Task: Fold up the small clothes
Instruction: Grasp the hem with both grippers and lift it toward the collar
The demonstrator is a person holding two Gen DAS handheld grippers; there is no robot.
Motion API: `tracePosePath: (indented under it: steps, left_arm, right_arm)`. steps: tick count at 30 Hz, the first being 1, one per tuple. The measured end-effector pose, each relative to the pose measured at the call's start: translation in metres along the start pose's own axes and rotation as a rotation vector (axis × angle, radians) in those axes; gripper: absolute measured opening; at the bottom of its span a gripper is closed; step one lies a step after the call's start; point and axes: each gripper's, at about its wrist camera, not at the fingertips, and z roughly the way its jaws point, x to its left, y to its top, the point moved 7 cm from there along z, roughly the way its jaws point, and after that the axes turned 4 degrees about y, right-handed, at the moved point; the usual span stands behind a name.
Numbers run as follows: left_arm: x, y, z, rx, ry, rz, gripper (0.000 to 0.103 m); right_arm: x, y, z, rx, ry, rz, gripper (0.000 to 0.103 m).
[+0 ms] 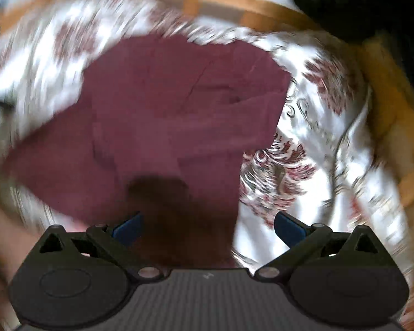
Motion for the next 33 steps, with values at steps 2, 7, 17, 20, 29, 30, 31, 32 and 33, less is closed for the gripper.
tracePosePath:
  steps: [2, 7, 17, 20, 29, 30, 31, 32, 33]
  left_arm:
    - [-0.009, -0.006, 0.001, 0.025, -0.013, 0.052, 0.102]
    - [-0.036, -0.025, 0.004, 0.09, -0.067, 0.194, 0.102]
    - [-0.068, -0.07, 0.025, 0.231, 0.032, 0.528, 0.102]
    - [-0.067, -0.076, 0.034, 0.267, 0.097, 0.582, 0.101]
    - [-0.058, -0.076, 0.042, 0.296, 0.194, 0.601, 0.073]
    - [-0.058, -0.075, 0.042, 0.295, 0.191, 0.593, 0.072]
    - [-0.058, -0.074, 0.041, 0.293, 0.19, 0.589, 0.072]
    - [-0.058, -0.074, 0.041, 0.291, 0.191, 0.591, 0.072]
    - [-0.059, -0.075, 0.041, 0.288, 0.193, 0.597, 0.072]
  right_arm:
    - [0.014, -0.011, 0.0, 0.057, -0.032, -0.122, 0.103]
    - [0.035, -0.031, 0.021, 0.199, -0.019, -0.234, 0.103]
    - [0.043, -0.027, 0.053, 0.225, -0.039, -0.298, 0.092]
    - [0.039, -0.023, 0.055, 0.193, -0.021, -0.273, 0.083]
    - [0.02, -0.016, 0.04, 0.072, 0.069, -0.177, 0.023]
    - [0.019, -0.015, 0.037, 0.058, 0.08, -0.161, 0.021]
    - [0.017, -0.014, 0.035, 0.044, 0.092, -0.145, 0.019]
    - [0.016, -0.013, 0.033, 0.032, 0.1, -0.131, 0.019]
    - [0.014, -0.012, 0.031, 0.021, 0.104, -0.116, 0.018]
